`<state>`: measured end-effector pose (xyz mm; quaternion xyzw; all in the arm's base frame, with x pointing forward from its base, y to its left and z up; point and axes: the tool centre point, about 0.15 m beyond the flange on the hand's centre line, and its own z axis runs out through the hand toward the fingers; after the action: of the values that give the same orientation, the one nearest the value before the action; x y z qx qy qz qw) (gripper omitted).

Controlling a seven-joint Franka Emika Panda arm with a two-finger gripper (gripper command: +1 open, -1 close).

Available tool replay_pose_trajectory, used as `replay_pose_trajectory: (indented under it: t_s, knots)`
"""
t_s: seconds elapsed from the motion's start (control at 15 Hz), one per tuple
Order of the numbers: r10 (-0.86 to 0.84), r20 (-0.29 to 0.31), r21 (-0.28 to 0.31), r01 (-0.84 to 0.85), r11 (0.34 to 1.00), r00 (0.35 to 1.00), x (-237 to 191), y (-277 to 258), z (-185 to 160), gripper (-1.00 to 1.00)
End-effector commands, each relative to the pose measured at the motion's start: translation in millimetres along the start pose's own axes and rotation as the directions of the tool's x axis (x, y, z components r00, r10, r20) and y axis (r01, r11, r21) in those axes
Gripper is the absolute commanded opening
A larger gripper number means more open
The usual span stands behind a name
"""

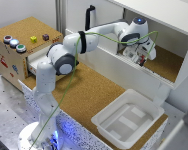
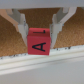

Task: Move to the drawer, then store the pink object

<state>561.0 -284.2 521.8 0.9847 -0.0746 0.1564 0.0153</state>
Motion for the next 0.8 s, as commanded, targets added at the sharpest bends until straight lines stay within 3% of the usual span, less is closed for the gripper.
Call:
replay_pose_trajectory:
  t_s: [0.0, 0.33, 0.73]
  knots:
    - [-0.100, -0.012, 0.012, 0.100, 0.995, 0.995, -62.6, -28.1, -5.1, -1.00]
    - [-0.287, 0.071, 0.066, 0.283, 0.957, 0.955, -100.8, -89.0, -5.5, -1.00]
    - [-0.557, 0.137, 0.157, 0.538, 0.828, 0.819, -159.0, -176.8, -1.2, -1.00]
